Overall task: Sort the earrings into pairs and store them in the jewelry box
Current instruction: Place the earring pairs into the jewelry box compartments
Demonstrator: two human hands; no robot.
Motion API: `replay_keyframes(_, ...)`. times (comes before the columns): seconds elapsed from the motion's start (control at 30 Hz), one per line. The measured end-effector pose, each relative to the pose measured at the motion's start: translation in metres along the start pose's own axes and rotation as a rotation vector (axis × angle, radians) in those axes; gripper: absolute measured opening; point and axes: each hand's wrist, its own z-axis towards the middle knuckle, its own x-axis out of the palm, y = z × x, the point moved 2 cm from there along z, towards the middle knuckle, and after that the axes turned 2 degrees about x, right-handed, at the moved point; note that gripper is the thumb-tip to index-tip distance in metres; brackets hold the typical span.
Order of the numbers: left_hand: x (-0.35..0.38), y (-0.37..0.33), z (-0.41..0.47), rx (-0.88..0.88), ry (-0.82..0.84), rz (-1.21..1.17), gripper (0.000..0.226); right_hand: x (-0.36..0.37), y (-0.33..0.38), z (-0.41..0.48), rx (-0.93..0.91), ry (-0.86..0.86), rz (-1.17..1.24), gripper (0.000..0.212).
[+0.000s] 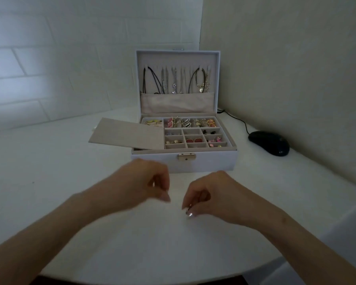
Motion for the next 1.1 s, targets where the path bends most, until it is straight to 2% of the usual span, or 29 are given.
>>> replay_keyframes(0.1,-0.032,0.001,0.022,-0.024,-0.218,-0.016,0.014,-0.009,-0.002,0.005,0.02,-0.06,0.085,0.011)
replay_keyframes(0.2,-0.051,0.01,0.056,-0.05,-0.296,0.056,0.007,-0.013,-0.001,0.009,0.022,-0.072,0.132,0.01)
replay_keyframes(0.3,-0.051,0.021,0.085,-0.038,-0.224,0.101,0.007,-0.022,0.0,0.018,0.04,-0.141,0.177,0.01)
replay_keyframes(0.43,-0.041,0.026,0.1,-0.048,-0.075,0.14,0.014,-0.05,-0.007,0.048,0.066,-0.383,0.228,0.019)
replay_keyframes(0.53,-0.035,0.026,0.102,-0.046,-0.018,0.203,0.015,-0.064,-0.01,0.072,0.061,-0.472,0.226,0.026)
replay_keyframes(0.67,-0.034,0.024,0.103,-0.02,-0.003,0.294,0.008,-0.066,-0.009,0.095,0.056,-0.431,0.134,0.02)
replay_keyframes(0.83,-0.036,0.024,0.103,-0.007,0.01,0.254,0.013,-0.061,-0.008,0.108,0.102,-0.284,-0.059,0.013)
replay_keyframes(1.1,-0.031,0.028,0.103,-0.001,-0.037,0.257,0.009,-0.061,-0.005,0.112,0.108,-0.217,-0.104,0.014)
